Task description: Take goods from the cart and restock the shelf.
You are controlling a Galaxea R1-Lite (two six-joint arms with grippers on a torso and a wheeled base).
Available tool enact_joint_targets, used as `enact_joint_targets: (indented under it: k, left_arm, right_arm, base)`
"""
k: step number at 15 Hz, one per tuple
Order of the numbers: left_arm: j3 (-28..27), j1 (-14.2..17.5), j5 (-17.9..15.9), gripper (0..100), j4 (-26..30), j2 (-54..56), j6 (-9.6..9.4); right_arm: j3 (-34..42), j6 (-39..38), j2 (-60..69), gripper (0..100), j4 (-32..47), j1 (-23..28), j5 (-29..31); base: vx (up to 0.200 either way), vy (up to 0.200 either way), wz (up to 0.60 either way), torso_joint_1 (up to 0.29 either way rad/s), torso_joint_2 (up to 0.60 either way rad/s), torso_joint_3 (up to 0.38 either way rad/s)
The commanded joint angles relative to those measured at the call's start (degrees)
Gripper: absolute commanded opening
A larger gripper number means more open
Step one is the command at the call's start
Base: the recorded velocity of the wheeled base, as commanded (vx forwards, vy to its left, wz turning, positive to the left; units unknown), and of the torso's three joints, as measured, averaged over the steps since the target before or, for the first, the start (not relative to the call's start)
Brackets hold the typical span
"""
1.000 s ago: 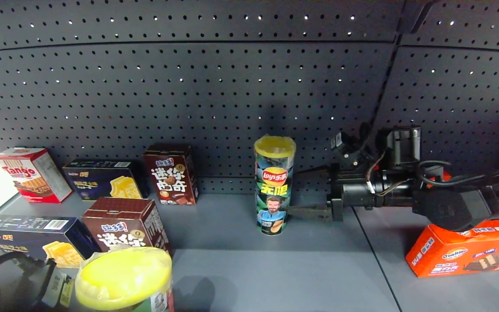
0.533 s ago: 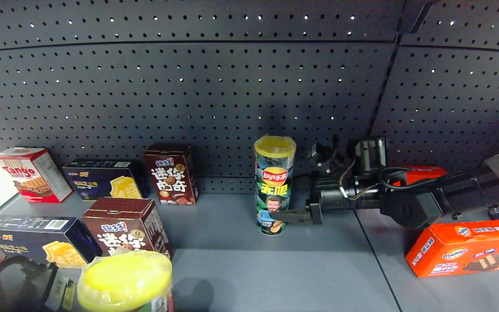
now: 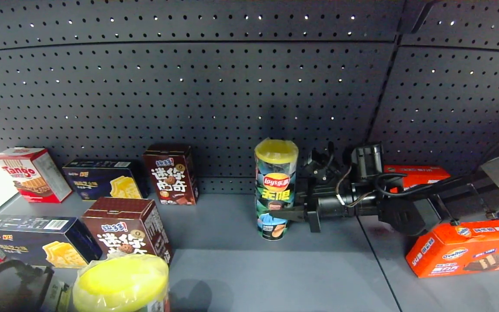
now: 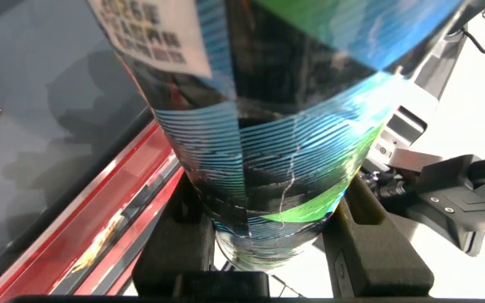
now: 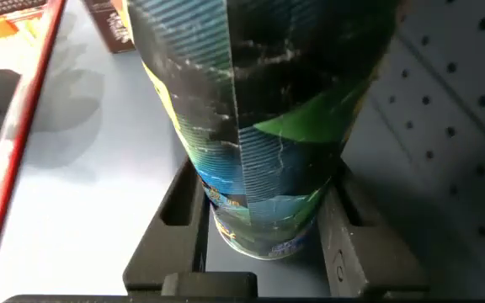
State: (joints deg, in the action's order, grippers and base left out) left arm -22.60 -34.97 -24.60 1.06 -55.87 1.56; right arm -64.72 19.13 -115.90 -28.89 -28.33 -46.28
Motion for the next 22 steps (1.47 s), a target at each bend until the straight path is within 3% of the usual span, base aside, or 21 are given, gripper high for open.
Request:
enact_joint_targets:
  k: [1, 7, 14, 19, 22]
  left_arm:
    - [-0.1, 0.6, 0.0, 0, 0.0, 0.2, 0.02]
    - [-0.8, 0.7, 0.1, 0, 0.0, 0.2, -0.07]
    - [-1.4, 1.7, 0.1, 0, -2.4, -0.5, 0.02]
    - [-2.8, 2.1, 0.2, 0, -2.4, -2.3, 0.02]
    - [-4.0, 2.4, 0.2, 0, -2.4, -3.5, 0.02]
  right_arm:
    - [3.5, 0.0, 4.9, 0, -0.1, -1.2, 0.0]
    - [15.5, 0.0, 17.0, 0, -0.5, -3.7, 3.6]
    - [31.2, -0.1, 24.2, 0, -9.5, -4.8, 5.8]
    - [38.7, -0.5, 24.1, 0, -17.3, -4.7, 5.8]
    - [40.2, -0.8, 23.6, 0, -17.8, -4.7, 5.8]
  base:
    - [0.000, 0.000, 0.00, 0.000, 0.00, 0.000]
    - [0.000, 0.000, 0.00, 0.000, 0.00, 0.000]
    - [0.000, 0.000, 0.00, 0.000, 0.00, 0.000]
    - [0.000, 0.000, 0.00, 0.000, 0.00, 0.000]
    - [0.000, 0.000, 0.00, 0.000, 0.00, 0.000]
